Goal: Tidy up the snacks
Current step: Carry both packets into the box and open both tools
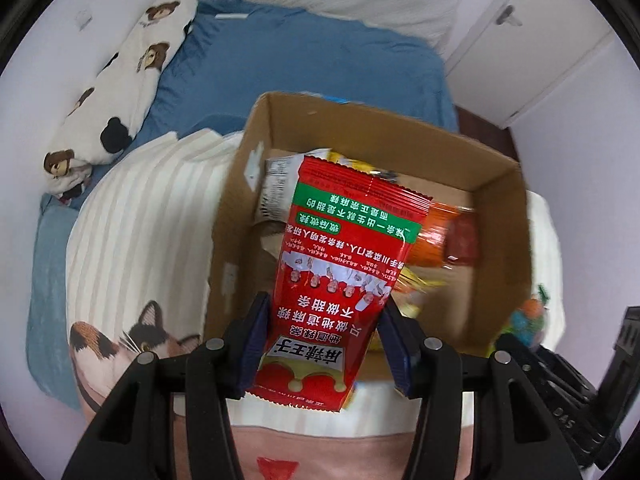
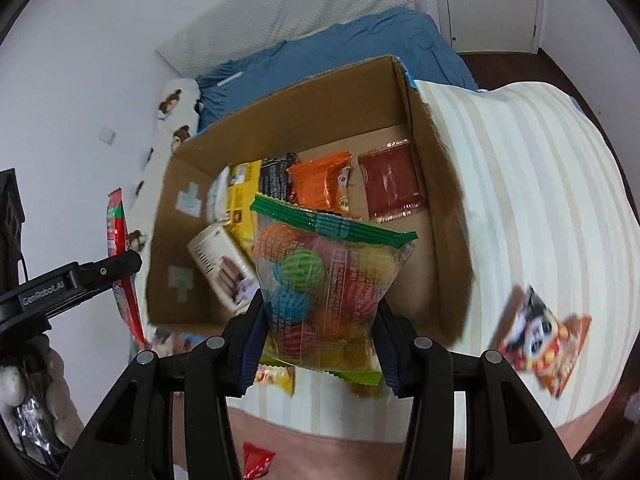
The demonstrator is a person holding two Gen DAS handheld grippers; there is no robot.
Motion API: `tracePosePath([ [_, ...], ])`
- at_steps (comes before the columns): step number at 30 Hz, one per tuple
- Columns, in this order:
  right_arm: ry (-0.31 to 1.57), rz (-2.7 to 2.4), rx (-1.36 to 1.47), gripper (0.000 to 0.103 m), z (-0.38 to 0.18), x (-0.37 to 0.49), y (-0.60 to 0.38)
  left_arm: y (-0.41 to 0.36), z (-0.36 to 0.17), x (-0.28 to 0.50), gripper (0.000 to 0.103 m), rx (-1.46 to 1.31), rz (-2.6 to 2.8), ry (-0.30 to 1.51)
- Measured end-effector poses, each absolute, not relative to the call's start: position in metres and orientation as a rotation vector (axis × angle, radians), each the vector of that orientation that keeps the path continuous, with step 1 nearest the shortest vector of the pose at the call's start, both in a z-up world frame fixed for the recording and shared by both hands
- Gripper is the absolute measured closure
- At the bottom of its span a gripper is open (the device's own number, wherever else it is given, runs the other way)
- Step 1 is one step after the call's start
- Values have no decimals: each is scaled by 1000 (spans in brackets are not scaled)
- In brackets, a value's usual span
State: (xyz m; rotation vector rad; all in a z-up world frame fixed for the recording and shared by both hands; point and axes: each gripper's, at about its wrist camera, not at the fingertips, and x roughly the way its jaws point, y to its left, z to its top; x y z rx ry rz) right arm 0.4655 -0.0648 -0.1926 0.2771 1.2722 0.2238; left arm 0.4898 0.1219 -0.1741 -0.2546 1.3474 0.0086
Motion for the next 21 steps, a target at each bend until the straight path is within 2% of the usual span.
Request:
tracePosePath([
  [10, 1358, 199, 207, 52, -231, 497, -56, 133, -238, 524, 52, -193, 58, 1491],
  [13, 1426, 195, 173, 48, -246, 504, -50, 135, -249, 524, 51, -245, 49, 1533],
  [14, 1466, 190, 161, 33, -255, 507, -47, 136, -251, 524, 50, -254, 51, 1545],
  [15, 1486, 186, 153, 24, -259, 508, -46, 137, -253, 524, 48, -253, 56, 1546],
  [19, 1488, 181, 87, 14, -262, 507, -37, 137, -249, 524, 24, -242, 54, 1518],
  [21, 1496, 184, 75, 12, -263, 507, -34, 137, -243, 523, 23, -240, 55, 1502],
])
